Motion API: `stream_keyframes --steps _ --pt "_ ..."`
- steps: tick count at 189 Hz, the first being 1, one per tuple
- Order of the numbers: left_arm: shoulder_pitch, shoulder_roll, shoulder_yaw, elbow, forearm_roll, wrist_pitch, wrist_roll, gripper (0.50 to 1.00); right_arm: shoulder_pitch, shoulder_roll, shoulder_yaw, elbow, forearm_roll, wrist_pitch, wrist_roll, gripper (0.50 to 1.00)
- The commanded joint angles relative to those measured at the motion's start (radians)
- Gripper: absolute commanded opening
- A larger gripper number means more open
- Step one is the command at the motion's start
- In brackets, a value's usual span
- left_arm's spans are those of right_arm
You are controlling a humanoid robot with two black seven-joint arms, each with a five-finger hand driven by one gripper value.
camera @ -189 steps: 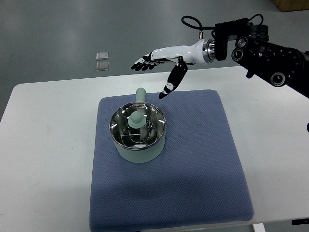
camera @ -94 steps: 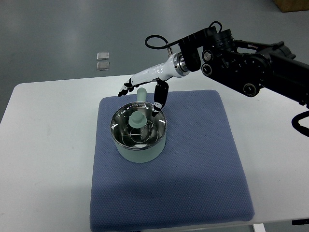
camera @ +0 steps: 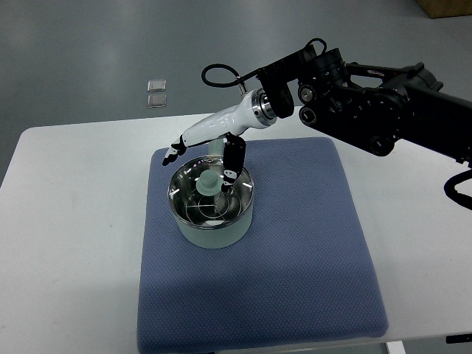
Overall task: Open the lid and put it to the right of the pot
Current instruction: 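Lower the right hand over the glass lid's green knob, then close the right hand's fingers around the green lid knob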
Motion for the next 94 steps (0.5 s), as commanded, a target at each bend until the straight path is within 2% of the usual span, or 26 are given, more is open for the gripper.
stream_keyframes --steps 1,27,34,56,94 --pt "0.0 0.0 0.0 -0.001 0.0 0.0 0.0 1.0 -0.003 0.0 -0.005 -0.001 -0.021 0.0 0.001 0.924" --pt "0.0 0.0 0.0 -0.001 0.0 0.0 0.0 1.0 -0.001 0.0 -0.017 0.001 -0.036 0.0 0.004 0.907" --pt "0.0 0.0 0.0 0.001 0.0 0.0 0.0 1.0 0.0 -0.002 -0.018 0.001 -0.045 0.0 0.015 0.875" --pt "0.0 0.0 0.0 0.001 0.0 0.0 0.0 1.0 -0.001 0.0 -0.018 -0.001 -0.095 -0.014 0.038 0.836" --pt "0.0 0.0 0.0 0.001 0.0 0.0 0.0 1.0 0.003 0.0 -0.032 -0.001 -0.101 -0.017 0.041 0.834"
